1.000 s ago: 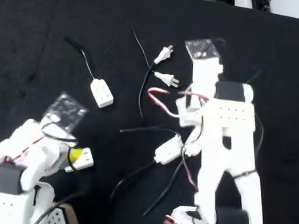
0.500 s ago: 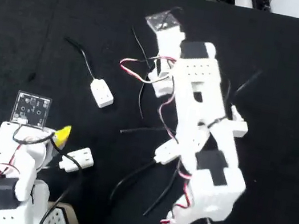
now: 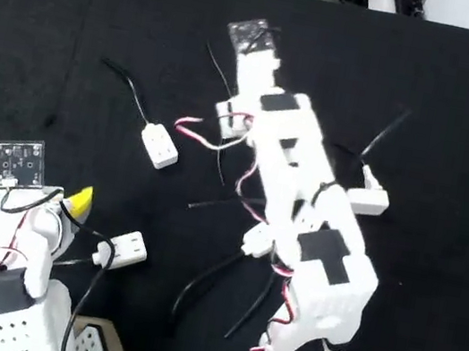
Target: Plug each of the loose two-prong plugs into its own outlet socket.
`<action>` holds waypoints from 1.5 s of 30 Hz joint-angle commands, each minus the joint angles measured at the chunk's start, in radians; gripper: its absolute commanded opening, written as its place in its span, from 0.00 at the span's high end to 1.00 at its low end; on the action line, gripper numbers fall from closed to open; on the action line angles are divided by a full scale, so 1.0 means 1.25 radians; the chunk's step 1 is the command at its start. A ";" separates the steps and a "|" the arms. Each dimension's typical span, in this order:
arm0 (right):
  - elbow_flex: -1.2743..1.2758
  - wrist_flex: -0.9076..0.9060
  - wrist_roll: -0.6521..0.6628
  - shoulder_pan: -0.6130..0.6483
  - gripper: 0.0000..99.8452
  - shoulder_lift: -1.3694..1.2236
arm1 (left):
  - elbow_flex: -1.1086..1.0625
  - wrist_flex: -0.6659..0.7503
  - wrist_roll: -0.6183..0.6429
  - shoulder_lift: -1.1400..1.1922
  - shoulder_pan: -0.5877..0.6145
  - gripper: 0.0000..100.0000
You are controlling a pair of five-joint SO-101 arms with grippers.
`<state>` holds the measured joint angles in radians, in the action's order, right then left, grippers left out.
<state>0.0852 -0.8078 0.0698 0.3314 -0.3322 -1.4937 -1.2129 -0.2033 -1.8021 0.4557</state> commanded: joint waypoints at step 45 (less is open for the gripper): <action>-0.134 -0.579 0.376 0.183 0.99 0.211 | -0.041 0.070 0.004 -0.006 -0.024 0.66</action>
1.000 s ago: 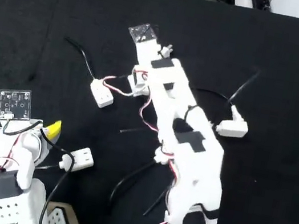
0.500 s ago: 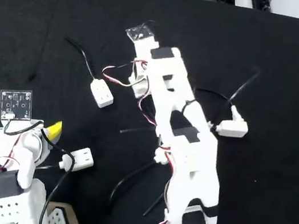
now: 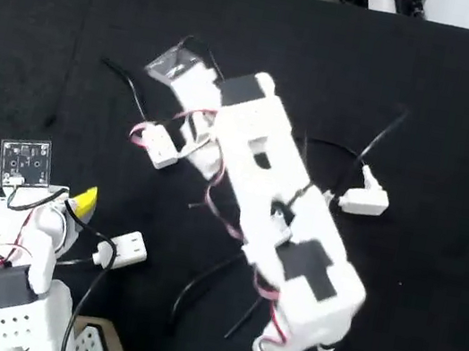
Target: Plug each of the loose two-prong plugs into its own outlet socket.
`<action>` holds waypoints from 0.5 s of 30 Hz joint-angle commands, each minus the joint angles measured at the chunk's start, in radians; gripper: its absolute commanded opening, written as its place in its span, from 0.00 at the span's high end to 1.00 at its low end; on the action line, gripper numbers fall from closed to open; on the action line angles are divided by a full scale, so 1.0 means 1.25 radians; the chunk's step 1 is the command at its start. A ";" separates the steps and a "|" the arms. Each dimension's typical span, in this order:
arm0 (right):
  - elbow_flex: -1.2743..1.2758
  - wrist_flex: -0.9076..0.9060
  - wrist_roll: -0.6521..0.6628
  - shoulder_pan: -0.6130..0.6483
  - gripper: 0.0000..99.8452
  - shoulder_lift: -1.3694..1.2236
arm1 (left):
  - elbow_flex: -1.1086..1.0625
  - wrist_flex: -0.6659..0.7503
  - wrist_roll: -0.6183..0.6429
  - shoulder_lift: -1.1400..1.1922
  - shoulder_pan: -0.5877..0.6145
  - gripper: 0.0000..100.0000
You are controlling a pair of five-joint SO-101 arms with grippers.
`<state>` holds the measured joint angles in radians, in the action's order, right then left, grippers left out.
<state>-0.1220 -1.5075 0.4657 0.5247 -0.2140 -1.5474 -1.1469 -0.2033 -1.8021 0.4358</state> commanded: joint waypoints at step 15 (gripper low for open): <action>-0.020 -0.207 0.331 0.011 0.99 0.341 | 0.002 0.017 0.004 -0.006 -0.009 0.66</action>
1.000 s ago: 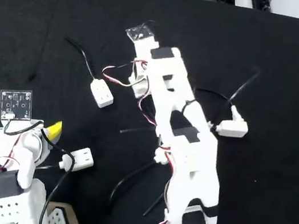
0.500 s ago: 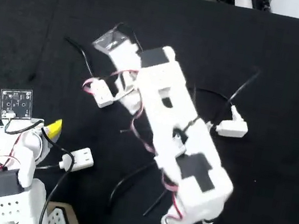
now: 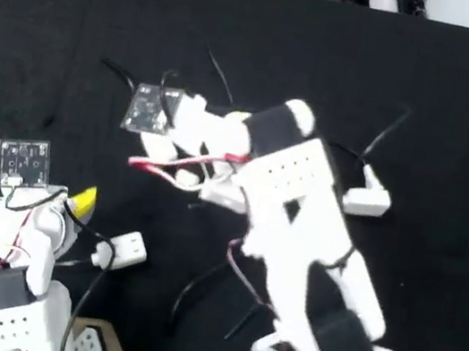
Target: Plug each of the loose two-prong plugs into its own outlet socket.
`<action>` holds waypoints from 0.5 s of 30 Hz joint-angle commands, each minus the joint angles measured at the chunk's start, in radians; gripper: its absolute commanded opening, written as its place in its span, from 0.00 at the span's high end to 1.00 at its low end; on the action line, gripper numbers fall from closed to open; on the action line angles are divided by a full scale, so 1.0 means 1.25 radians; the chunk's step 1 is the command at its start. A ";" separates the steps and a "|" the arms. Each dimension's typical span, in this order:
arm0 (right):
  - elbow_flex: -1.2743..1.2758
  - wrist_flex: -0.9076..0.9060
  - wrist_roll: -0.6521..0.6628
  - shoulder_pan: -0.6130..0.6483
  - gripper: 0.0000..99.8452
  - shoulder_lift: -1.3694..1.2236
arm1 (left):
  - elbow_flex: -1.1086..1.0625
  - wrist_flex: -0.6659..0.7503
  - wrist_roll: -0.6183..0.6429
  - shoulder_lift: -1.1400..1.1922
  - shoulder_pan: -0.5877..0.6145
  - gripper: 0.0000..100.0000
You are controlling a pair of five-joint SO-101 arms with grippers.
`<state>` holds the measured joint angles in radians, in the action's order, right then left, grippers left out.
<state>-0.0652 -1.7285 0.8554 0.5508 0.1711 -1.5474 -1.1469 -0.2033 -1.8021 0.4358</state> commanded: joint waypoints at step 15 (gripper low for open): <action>-0.154 -0.018 0.021 0.029 0.98 -0.330 | 0.002 0.017 0.004 -0.006 -0.009 0.66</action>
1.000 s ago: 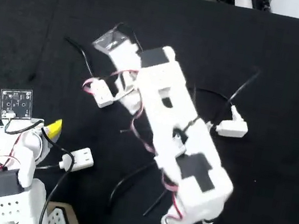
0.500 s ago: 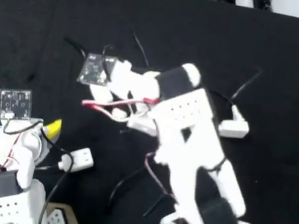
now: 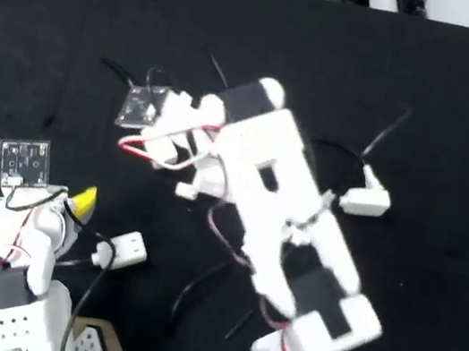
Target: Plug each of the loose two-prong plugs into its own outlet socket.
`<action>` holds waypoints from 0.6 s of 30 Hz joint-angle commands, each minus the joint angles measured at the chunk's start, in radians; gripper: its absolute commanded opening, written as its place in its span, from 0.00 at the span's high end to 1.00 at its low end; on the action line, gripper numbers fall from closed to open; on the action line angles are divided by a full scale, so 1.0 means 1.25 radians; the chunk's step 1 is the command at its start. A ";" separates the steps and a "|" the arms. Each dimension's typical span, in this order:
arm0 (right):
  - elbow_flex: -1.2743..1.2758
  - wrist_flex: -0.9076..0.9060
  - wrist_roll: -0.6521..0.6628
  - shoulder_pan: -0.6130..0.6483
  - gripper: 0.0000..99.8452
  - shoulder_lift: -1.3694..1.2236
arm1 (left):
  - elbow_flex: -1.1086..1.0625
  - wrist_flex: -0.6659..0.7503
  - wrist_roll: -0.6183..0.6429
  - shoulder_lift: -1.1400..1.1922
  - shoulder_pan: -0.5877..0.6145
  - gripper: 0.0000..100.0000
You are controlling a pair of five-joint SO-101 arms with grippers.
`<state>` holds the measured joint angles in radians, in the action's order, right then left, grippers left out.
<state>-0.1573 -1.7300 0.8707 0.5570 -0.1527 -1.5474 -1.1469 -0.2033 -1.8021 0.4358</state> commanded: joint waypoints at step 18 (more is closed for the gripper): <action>-0.844 -0.025 -0.200 0.050 0.70 -0.483 | -0.009 0.018 -0.026 -0.006 -0.028 0.66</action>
<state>-1.0549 -1.7300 0.7035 0.6368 -0.7710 -1.5658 -1.1469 -0.2279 -1.8021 0.4066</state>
